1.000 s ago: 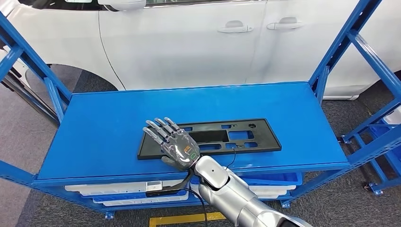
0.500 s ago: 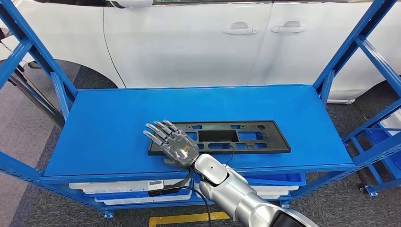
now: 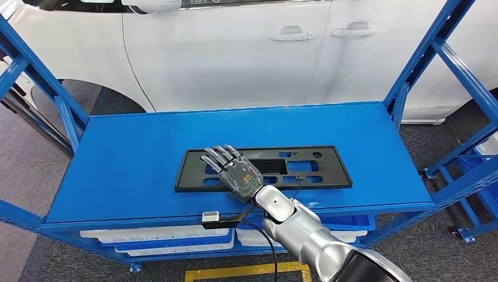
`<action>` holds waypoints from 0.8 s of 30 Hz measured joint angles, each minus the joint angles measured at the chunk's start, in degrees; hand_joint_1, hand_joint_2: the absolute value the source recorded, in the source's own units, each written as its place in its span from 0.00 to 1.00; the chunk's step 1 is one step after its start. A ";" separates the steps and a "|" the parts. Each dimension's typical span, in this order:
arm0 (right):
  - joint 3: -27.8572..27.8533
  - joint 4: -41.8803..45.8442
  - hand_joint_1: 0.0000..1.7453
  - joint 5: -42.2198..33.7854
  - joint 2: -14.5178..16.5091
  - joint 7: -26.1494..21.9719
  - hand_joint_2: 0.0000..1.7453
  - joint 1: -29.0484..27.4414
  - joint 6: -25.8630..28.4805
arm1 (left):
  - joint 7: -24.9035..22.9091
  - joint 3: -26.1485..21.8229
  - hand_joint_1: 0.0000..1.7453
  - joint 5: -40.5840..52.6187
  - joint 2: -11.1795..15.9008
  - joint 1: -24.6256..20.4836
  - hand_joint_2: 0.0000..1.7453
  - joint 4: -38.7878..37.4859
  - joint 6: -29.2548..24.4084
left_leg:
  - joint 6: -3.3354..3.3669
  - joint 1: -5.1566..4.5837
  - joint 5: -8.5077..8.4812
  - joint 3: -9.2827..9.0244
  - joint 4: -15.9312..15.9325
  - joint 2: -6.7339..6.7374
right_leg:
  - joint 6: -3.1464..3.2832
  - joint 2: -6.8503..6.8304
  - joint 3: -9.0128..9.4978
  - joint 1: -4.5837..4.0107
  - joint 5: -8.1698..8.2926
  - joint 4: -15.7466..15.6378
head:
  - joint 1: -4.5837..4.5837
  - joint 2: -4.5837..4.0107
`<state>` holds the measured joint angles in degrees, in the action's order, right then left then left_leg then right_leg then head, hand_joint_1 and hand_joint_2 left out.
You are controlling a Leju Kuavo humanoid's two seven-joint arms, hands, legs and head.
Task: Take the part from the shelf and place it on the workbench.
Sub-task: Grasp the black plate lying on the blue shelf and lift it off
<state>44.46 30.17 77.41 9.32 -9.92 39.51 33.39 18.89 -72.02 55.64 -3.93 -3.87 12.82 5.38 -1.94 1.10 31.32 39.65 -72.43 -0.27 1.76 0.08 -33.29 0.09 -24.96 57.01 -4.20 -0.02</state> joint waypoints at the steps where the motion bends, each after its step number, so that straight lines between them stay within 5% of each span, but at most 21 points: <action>1: -0.40 -0.60 0.00 0.34 -0.12 1.16 1.00 0.36 0.42 | 0.04 0.00 0.00 0.09 0.04 0.01 0.00 0.00 0.00 | 0.07 0.03 -2.09 -1.75 3.57 0.01 | -0.12 0.03 0.16 0.02 -0.08 0.06 | 0.00 0.00; 4: -2.43 -2.08 0.00 2.07 -0.69 6.03 1.00 1.36 1.89 | 0.18 0.00 0.00 0.22 0.13 -0.16 0.00 0.00 -0.03 | 0.86 -0.16 -5.84 -6.78 13.96 -0.05 | -0.83 0.09 0.26 -0.17 -0.34 0.37 | 0.00 0.00; 9: -6.72 -3.45 0.10 4.17 -2.18 11.22 1.00 2.13 2.55 | 0.32 -0.02 0.00 0.38 0.05 -0.09 0.00 -0.02 -0.20 | 2.69 -0.15 -6.38 -6.95 15.14 -0.07 | -2.41 0.11 -0.69 -0.14 -1.60 2.17 | 0.00 0.00; 12: -8.23 -4.11 0.10 4.71 -2.93 12.36 1.00 2.28 2.33 | 0.32 -0.02 0.00 0.52 0.00 -0.19 0.00 -0.02 -0.26 | 3.24 -0.11 -6.60 -6.64 15.24 0.02 | -3.17 0.09 -5.59 0.15 -7.07 12.63 | 0.00 0.00; 14: -8.80 -4.49 0.10 4.80 -3.23 12.55 1.00 2.27 2.27 | 0.32 -0.03 0.00 0.59 0.00 -0.14 0.00 -0.02 -0.28 | 3.30 -0.16 -6.62 -6.54 15.21 0.03 | -3.36 0.08 -8.22 0.25 -8.34 17.90 | 0.00 0.00; 15: -9.03 -4.65 0.10 4.81 -3.33 12.55 1.00 2.30 2.26 | 0.32 -0.03 0.00 0.60 0.00 -0.14 0.00 -0.02 -0.30 | 3.28 -0.17 -6.60 -6.60 15.20 0.01 | -3.31 0.08 -7.92 0.26 -7.22 17.21 | 0.00 0.00; 18: -9.71 -4.94 0.10 4.84 -3.51 12.55 1.00 2.64 2.23 | 0.32 -0.02 0.00 0.60 -0.11 -0.20 0.00 -0.02 -0.32 | 2.98 -0.33 -6.40 -6.90 15.10 -0.10 | -2.42 0.05 -2.19 0.03 -1.27 5.26 | 0.00 0.00; 20: -9.94 -5.03 0.55 4.84 -3.61 12.55 1.00 2.85 2.23 | 0.32 -0.02 0.00 0.60 -0.23 -0.24 0.00 -0.03 -0.31 | 2.52 -0.49 -6.32 -6.80 15.01 -0.13 | -1.88 0.02 -0.22 -0.28 -0.11 0.76 | 0.00 0.00; 22: -10.06 -5.08 1.00 4.85 -3.65 12.59 1.00 2.91 2.20 | 0.32 -0.02 0.00 0.60 -0.26 -0.27 0.00 -0.04 -0.32 | 1.87 -0.53 -6.34 -6.79 15.14 -0.12 | -1.46 0.03 -0.16 -0.35 -0.13 0.27 | 0.00 0.00; 24: -10.31 -5.18 1.00 5.11 -3.68 13.07 1.00 2.96 1.91 | 0.30 -0.02 0.00 0.60 -0.25 -0.25 0.00 -0.05 -0.38 | 1.27 -0.47 -5.41 -6.43 14.09 -0.09 | -0.80 -0.06 0.14 -0.06 0.17 -0.32 | -0.01 0.00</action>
<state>34.16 24.99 82.53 5.64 3.14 42.47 35.30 19.19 -72.04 56.24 -4.19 -4.12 12.77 5.00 -0.67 0.63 25.91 33.21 -58.34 -0.36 0.96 0.02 -33.16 0.03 -24.79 56.70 -4.20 -0.02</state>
